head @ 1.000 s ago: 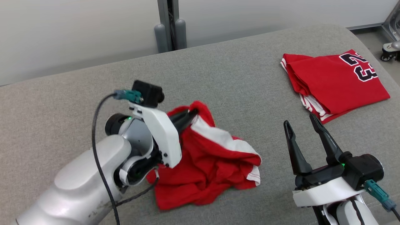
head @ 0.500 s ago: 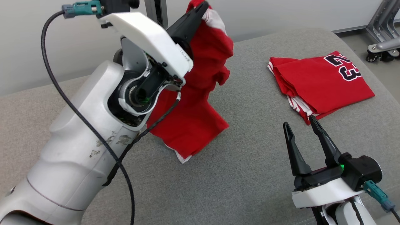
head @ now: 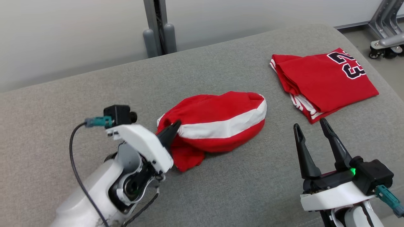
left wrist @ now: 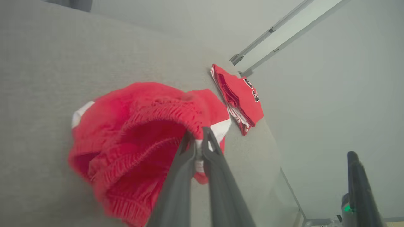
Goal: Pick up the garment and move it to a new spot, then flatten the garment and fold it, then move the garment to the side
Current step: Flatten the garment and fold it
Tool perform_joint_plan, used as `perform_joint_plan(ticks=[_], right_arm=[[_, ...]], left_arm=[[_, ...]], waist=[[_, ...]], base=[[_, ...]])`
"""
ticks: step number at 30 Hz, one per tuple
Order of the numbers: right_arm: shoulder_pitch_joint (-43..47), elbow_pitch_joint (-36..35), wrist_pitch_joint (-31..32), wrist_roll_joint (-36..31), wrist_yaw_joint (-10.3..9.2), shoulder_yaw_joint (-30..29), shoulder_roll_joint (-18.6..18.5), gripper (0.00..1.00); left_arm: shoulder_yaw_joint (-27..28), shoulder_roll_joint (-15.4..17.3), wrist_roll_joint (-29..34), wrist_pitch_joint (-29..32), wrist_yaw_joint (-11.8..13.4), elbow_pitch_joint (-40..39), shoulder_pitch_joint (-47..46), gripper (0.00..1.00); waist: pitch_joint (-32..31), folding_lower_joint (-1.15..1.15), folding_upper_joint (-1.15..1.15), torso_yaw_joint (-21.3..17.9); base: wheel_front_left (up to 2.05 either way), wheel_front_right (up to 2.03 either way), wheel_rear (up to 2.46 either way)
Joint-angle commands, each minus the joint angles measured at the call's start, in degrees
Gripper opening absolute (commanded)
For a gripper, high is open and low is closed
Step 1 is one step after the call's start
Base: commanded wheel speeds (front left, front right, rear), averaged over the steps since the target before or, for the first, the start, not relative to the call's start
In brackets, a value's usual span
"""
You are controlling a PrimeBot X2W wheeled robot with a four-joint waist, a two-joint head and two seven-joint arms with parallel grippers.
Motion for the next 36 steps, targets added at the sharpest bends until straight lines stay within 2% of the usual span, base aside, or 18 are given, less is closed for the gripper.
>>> perform_joint_plan(ticks=[1, 9, 15, 21, 22, 23, 24, 25, 36], right_arm=[[0.8, -0.1, 0.0, -0.2, -0.02, -0.2, -0.2, 1.0], [1.1, 0.1, 0.0, -1.3, -0.02, -0.2, -0.2, 1.0], [1.6, 0.6, 0.0, -1.8, -0.02, 0.8, -0.2, 1.0], [1.8, 1.2, 0.0, -1.7, -0.02, 1.3, -0.6, 1.0], [1.8, 1.4, 0.0, -1.6, -0.02, 1.4, -0.6, 1.0], [1.9, 1.4, 0.0, -1.6, -0.02, 1.5, -0.7, 1.0], [1.9, 1.5, 0.0, -1.6, -0.02, 1.6, -0.7, 1.0], [1.8, 1.6, 0.0, -1.5, -0.02, 1.7, -0.7, 1.0], [2.1, 2.2, 0.0, -1.1, -0.02, 1.5, -0.7, 1.0]], left_arm=[[0.2, 1.0, 0.7, -1.1, -0.4, -0.5, 0.9, 0.0], [3.9, 5.1, -0.2, -9.9, -2.9, -2.7, 11.1, 0.0], [5.3, 6.5, -1.3, -10.6, -4.4, -0.9, 13.3, 0.0], [4.6, 6.4, 0.7, -12.8, -6.1, 3.3, 13.3, 0.02], [4.5, 6.2, 0.9, -12.9, -6.1, 3.8, 13.4, 0.18], [4.4, 6.2, 1.2, -13.1, -6.1, 4.3, 13.4, 0.45], [4.3, 6.1, 1.3, -13.4, -6.2, 4.7, 13.4, 0.87], [4.3, 6.0, 1.4, -13.7, -6.3, 5.1, 13.5, 1.0], [3.0, 8.6, 6.7, -18.1, -3.2, 5.5, 15.4, 1.0]], waist=[[0.4, 0.0, 0.0, 0.8], [0.6, 0.0, 0.0, 5.4], [-0.3, 0.0, 0.0, 7.8], [-1.4, 0.0, 0.0, 8.1], [-1.5, 0.0, 0.0, 8.0], [-1.5, 0.0, 0.0, 7.9], [-1.6, 0.0, 0.0, 7.8], [-1.6, 0.0, 0.0, 7.7], [-2.2, 0.0, 0.0, 7.2]], base=[[0.0, 0.0, 0.0], [0.0, 0.0, 0.0], [0.0, 0.0, 0.0], [0.0, 0.0, 0.0], [0.0, 0.0, 0.0], [0.0, 0.0, 0.0], [0.0, 0.0, 0.0], [0.0, 0.0, 0.0], [0.0, 0.0, 0.0]])
